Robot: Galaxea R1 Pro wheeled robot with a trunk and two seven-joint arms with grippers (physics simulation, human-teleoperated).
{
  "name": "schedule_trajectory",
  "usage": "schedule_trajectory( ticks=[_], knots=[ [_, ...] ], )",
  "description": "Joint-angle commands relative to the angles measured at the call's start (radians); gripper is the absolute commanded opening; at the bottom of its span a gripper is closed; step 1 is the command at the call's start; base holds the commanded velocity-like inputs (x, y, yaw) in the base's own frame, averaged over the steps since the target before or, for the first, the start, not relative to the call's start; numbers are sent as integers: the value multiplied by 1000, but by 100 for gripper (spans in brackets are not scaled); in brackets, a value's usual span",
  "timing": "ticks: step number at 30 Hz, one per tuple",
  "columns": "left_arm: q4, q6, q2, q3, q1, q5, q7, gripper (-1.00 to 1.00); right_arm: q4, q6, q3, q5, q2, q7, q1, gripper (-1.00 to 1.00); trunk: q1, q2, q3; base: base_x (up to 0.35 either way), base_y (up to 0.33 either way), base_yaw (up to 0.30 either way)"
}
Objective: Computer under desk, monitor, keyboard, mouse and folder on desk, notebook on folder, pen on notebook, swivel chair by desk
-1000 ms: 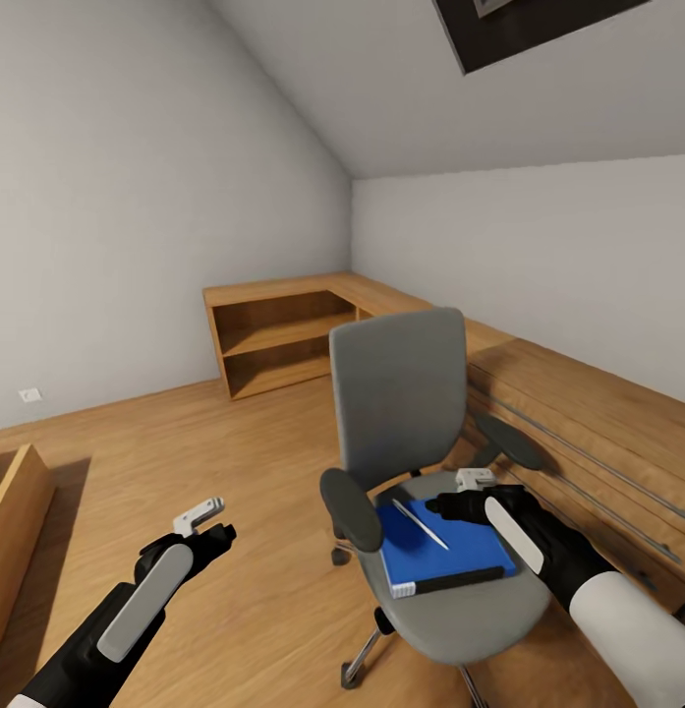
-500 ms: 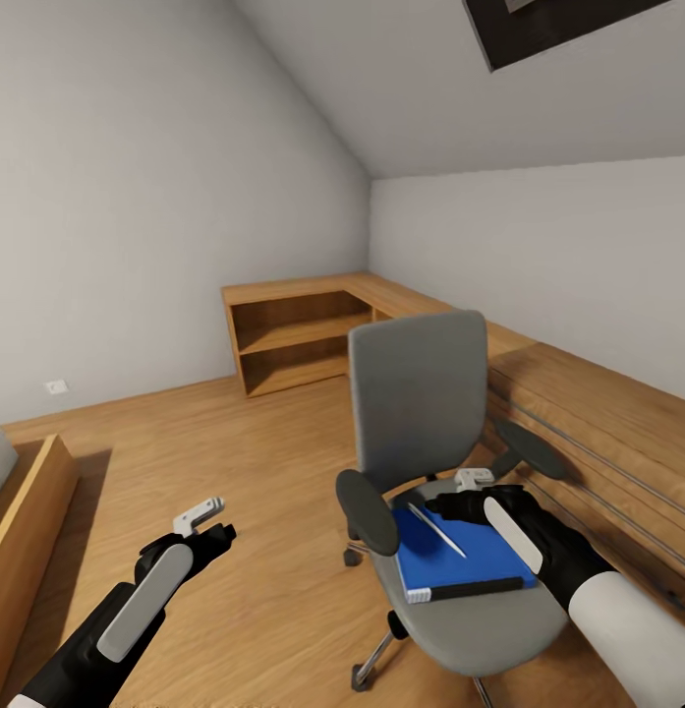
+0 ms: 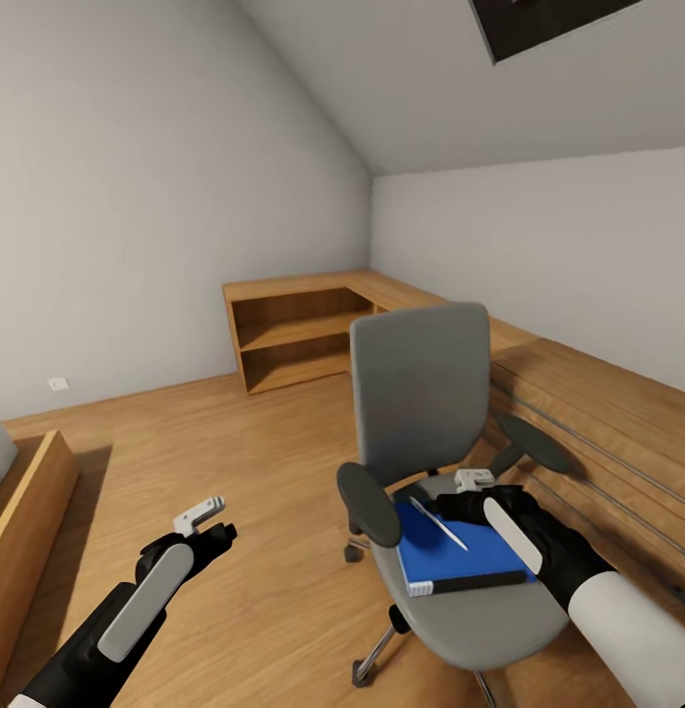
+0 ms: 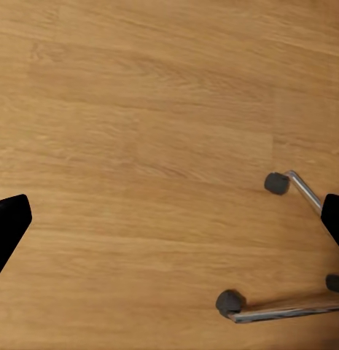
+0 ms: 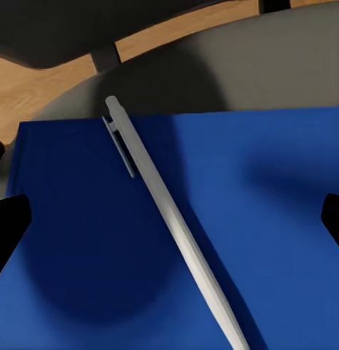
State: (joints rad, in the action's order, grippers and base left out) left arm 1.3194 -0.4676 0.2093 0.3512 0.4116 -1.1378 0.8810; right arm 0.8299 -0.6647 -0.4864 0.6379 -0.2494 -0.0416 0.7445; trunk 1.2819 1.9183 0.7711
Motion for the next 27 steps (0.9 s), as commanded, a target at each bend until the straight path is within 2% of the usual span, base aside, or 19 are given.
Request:
schedule_trajectory(
  ticks=[1, 22, 27],
  knots=[
    [1, -2, 1, 2, 1, -5, 7, 100, 1, -3, -4, 5, -1, -4, 1, 100, 4, 8, 4, 0, 0, 0],
    [1, -2, 0, 3, 1, -6, 8, 100, 0, -1, -18, 4, -1, -6, 1, 100, 84, 155, 70, 0, 0, 0],
    [1, -2, -1, 3, 1, -5, 8, 100, 0, -1, -18, 4, -1, -6, 1, 100, 84, 155, 70, 0, 0, 0]
  ],
)
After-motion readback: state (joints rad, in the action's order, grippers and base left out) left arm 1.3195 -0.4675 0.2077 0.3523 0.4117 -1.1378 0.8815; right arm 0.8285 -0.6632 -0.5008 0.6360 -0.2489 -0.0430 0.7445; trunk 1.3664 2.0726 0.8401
